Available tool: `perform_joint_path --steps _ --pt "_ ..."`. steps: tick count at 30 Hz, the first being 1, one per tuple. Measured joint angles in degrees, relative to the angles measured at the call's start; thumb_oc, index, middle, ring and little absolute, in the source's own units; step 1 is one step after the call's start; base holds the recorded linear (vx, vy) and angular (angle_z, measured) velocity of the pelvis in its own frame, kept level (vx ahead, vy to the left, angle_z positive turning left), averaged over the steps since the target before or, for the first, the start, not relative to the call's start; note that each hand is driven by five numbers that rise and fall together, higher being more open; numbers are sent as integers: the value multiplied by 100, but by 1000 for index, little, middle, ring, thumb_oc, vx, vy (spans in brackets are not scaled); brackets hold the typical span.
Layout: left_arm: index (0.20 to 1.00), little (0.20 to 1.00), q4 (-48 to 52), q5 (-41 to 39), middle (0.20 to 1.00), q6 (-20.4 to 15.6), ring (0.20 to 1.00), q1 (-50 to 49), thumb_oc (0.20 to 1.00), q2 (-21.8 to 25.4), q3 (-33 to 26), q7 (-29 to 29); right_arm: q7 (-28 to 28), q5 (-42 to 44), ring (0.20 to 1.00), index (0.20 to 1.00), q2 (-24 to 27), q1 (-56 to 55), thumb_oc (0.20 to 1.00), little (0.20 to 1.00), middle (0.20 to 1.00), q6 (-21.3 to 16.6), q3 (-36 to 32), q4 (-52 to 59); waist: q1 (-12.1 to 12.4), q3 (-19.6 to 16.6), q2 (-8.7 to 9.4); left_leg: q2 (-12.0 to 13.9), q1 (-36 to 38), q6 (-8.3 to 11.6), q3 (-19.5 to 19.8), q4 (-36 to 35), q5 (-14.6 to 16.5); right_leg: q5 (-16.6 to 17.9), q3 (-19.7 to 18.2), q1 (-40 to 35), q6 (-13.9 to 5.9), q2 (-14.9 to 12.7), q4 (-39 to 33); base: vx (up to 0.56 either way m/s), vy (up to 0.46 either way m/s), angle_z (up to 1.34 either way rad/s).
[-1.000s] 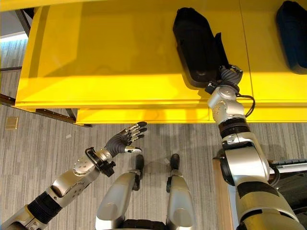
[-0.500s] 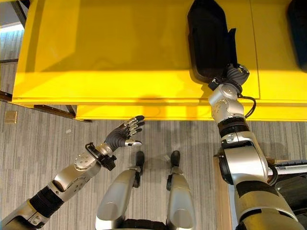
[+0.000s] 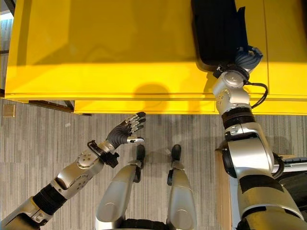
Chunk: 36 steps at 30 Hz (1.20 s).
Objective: Move parts from the plastic box to the shelf.
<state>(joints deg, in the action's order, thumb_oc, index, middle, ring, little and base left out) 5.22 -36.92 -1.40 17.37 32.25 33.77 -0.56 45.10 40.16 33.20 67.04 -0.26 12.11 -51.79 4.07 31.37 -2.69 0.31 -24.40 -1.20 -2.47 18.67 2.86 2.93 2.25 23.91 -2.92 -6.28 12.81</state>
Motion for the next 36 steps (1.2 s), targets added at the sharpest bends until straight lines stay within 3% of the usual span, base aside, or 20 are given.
perform_joint_path --steps 20,27,36 --pt "1000 1000 -2 -63 1000 -6 1000 -228 1000 -23 98 -196 122 62 200 200 238 305 200 200 200 98 158 95 13 2 -4 27 -492 89 128 246 -32 -307 77 694 150 3 782 40 -38 3" --pt "1000 1000 -2 -63 1000 -55 1000 -294 1000 -31 89 -212 138 351 200 200 291 335 200 200 200 -120 136 395 2 19 -107 18 -605 126 104 255 -60 -383 29 922 181 -10 1001 19 33 -2" --pt "1000 1000 -1 -66 1000 -152 1000 -308 1000 -31 68 -232 193 355 200 200 291 413 200 200 200 -129 137 420 13 18 -143 20 -615 159 121 257 -83 -429 41 990 227 -12 1133 4 -1 0"
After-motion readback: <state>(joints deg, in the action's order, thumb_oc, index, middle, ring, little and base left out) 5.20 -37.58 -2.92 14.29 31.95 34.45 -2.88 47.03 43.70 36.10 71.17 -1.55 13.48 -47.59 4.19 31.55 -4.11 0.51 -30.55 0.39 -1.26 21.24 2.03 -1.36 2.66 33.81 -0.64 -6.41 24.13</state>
